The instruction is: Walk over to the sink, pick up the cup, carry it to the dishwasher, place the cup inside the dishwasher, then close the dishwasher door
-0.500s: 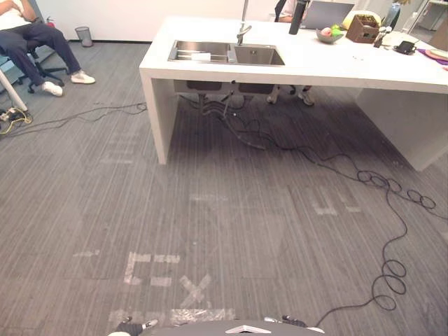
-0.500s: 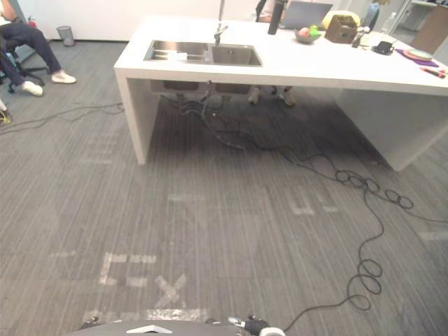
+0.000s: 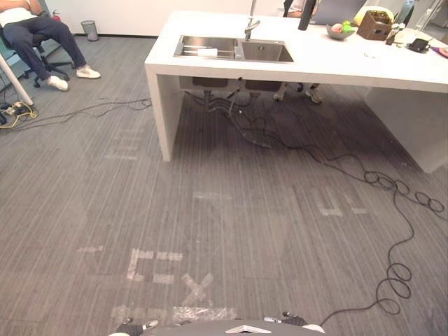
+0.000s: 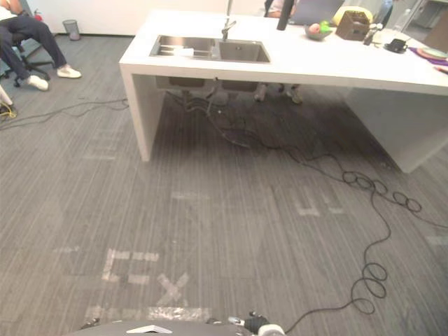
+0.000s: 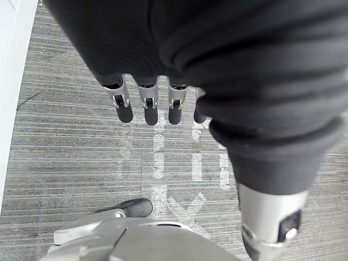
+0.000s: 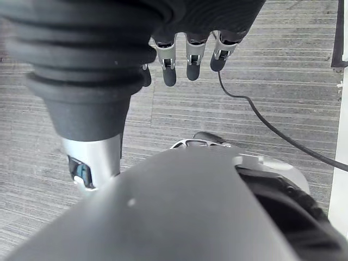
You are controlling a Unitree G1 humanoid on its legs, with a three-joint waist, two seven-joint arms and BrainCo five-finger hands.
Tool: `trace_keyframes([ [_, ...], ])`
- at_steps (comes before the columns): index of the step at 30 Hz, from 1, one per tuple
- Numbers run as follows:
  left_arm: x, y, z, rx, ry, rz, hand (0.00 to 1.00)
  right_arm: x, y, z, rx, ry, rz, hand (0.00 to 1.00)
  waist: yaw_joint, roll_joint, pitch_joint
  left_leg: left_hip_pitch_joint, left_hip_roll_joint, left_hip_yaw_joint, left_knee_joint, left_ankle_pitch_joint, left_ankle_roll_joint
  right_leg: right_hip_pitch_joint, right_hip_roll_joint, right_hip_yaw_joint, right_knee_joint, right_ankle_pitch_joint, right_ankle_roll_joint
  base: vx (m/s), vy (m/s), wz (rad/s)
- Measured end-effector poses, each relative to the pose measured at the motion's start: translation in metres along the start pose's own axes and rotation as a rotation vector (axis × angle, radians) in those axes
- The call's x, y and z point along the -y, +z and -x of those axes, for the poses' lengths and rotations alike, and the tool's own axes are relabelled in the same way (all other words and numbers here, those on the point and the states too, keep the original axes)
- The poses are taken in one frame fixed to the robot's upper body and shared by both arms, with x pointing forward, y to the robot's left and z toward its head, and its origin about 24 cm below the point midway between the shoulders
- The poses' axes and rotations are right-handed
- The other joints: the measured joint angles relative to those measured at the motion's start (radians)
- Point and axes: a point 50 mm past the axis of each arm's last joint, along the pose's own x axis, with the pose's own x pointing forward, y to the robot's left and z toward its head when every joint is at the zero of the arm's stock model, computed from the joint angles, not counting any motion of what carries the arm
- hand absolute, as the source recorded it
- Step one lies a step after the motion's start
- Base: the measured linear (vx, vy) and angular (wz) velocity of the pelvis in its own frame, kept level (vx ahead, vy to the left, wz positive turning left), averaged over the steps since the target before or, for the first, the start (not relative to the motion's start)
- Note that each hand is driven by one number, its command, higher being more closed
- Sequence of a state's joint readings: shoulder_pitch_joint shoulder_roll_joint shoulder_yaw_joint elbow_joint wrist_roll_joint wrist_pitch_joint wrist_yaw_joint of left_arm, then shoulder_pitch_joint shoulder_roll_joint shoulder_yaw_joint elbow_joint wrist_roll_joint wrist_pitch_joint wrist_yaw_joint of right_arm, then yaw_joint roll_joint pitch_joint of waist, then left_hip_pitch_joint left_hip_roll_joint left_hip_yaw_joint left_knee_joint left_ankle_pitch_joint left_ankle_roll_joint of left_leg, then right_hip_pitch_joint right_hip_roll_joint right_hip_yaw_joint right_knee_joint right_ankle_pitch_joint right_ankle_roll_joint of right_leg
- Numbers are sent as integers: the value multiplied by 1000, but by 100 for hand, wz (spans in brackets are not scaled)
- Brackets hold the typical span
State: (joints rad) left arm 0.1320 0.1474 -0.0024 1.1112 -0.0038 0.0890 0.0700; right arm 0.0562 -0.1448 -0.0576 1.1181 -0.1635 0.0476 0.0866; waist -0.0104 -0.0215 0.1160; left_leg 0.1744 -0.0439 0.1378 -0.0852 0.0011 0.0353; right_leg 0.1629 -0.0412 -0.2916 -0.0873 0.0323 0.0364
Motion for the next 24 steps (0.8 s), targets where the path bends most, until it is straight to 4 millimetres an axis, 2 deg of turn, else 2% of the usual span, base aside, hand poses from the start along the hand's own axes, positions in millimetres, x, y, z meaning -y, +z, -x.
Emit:
trace_keyframes([
  [21,-1,-5,0,-17,13,85,0,-1,-2,0,-22,23,-30,0,1,-6,0,2,-9,-30,0,4,4,13,-8,-25,6,-3,5,-14,3,3],
  [22,-1,-5,1,-17,14,85,0,-1,-3,0,-22,22,-43,0,1,-5,0,2,-10,-31,0,3,5,13,-10,-27,15,-13,13,-10,11,5],
  [23,-1,-5,1,-18,16,85,0,0,-2,0,-20,20,-65,0,-1,-2,5,3,-9,-35,0,-3,7,-7,-23,-36,82,-50,16,-10,18,16],
  [24,-1,-7,1,-22,22,86,0,1,-1,0,-9,20,-122,0,-7,-14,9,6,-14,-47,0,-14,20,-53,-49,-48,202,-113,33,0,32,23],
])
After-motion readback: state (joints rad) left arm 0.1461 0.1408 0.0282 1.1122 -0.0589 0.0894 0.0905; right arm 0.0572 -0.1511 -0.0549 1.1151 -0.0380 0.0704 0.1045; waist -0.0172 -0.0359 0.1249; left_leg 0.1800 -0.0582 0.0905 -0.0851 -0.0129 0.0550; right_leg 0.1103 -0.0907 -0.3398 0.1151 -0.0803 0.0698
